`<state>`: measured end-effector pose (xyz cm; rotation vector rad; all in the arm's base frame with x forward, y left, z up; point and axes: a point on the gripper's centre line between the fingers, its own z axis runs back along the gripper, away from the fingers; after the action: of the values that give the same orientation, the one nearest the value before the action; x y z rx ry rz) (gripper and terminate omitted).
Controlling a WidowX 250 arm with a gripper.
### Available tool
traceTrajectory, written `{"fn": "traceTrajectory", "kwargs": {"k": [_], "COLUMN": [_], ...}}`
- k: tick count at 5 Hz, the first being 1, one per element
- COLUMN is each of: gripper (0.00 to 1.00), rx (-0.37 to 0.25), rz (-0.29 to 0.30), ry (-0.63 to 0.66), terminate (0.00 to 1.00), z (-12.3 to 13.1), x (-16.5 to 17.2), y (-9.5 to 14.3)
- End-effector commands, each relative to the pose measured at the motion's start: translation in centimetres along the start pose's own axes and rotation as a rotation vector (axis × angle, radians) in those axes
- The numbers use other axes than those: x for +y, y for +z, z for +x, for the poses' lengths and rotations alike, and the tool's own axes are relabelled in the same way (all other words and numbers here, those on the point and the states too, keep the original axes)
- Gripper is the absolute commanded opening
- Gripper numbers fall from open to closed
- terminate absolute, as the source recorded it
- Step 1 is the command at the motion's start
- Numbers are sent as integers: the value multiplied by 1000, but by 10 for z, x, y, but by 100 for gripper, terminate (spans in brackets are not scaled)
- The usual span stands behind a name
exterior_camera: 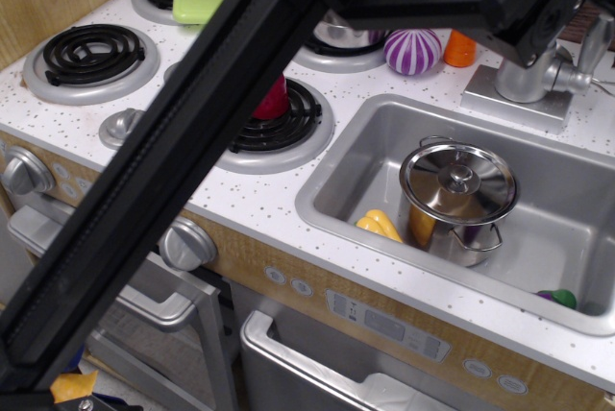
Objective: Turn lever vertical to front
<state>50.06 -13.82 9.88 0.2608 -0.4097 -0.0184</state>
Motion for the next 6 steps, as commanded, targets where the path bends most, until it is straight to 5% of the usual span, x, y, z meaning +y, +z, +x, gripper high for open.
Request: {"fn": "traceTrajectory", "kwargs": {"k": [1, 2, 3, 6], "gripper": [100, 100, 0, 0], "rx": [-91, -90, -73, -10], "rz": [-19, -31, -45, -23], "ry": [27, 41, 60, 128], "terminate": [0, 0, 0, 0], "z": [29, 29, 24, -13], "x": [8, 5, 5, 2], "y": [26, 21, 20, 33]}}
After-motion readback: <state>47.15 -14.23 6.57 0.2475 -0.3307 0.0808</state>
